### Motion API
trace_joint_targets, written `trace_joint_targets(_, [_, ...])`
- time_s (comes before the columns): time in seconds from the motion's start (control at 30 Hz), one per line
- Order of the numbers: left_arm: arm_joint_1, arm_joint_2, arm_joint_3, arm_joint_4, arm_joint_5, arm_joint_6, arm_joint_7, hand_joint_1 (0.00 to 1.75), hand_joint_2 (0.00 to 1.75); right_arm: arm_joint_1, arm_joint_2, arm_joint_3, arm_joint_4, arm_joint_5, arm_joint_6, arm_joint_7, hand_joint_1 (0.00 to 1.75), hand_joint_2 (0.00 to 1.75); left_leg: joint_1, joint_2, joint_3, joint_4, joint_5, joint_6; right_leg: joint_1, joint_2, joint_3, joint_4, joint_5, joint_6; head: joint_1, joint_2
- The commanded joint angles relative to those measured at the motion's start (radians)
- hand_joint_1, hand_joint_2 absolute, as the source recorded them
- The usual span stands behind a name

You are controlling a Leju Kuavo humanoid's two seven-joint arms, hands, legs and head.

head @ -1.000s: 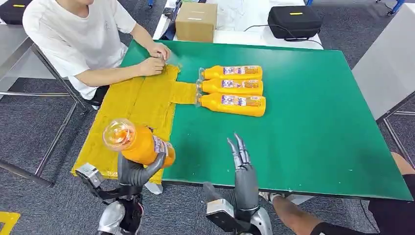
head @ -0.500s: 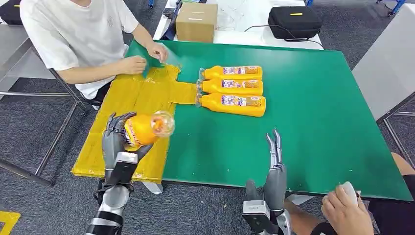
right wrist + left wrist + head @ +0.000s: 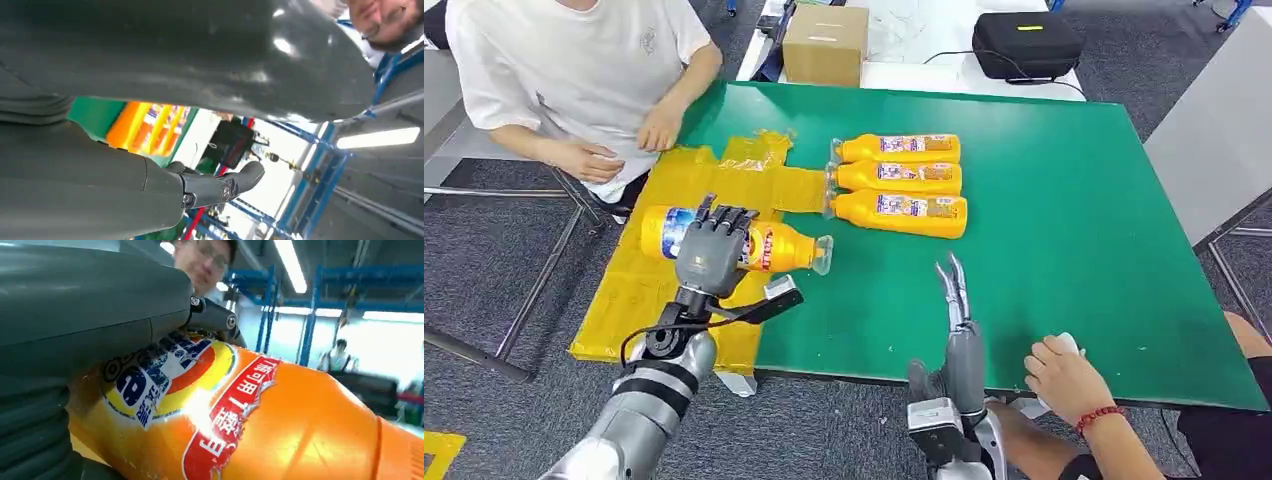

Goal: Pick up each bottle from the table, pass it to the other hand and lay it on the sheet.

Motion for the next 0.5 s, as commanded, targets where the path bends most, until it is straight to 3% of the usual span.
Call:
trace_joint_targets(0.03, [-0.197,0.053,0.015,0.386,0.075,-0.199,-0.007,1.75,1.75,-0.039,-0.007,0.000,0.082,-0.037,0.030,-0.016,0.00,0.00,0.002,0.002,0.006,0.000,-0.002,-0.002,0.002,0.002,0.006,-0.001,-0.001,-0.002,0.000,0.000])
trace_joint_targets(0.33, [-0.225,0.027,0.122,0.399,0.250,-0.454,-0.018,1.75,1.75,-0.036,0.009,-0.022,0.100,-0.057,0.056,-0.012,0.00,0.00,0.002,0.001,0.007,0.001,-0.003,-0.002,0.002,0.001,0.007,0.000,-0.003,-0.003,0.000,0.000])
trace_joint_targets(0.43, [-0.228,0.029,0.125,0.406,0.258,-0.476,-0.010,1.75,1.75,-0.038,0.010,-0.023,0.107,-0.057,0.056,-0.012,0.00,0.00,0.002,0.001,0.006,0.001,-0.003,-0.002,0.002,0.001,0.006,0.000,-0.002,-0.003,0.000,0.000])
trace_joint_targets(0.5, [-0.232,0.031,0.130,0.415,0.271,-0.514,0.004,1.29,1.75,-0.039,0.011,-0.028,0.110,-0.064,0.057,-0.014,0.00,0.00,0.001,0.000,0.003,0.000,-0.001,-0.001,0.001,0.000,0.003,0.000,-0.001,-0.002,0.000,0.000])
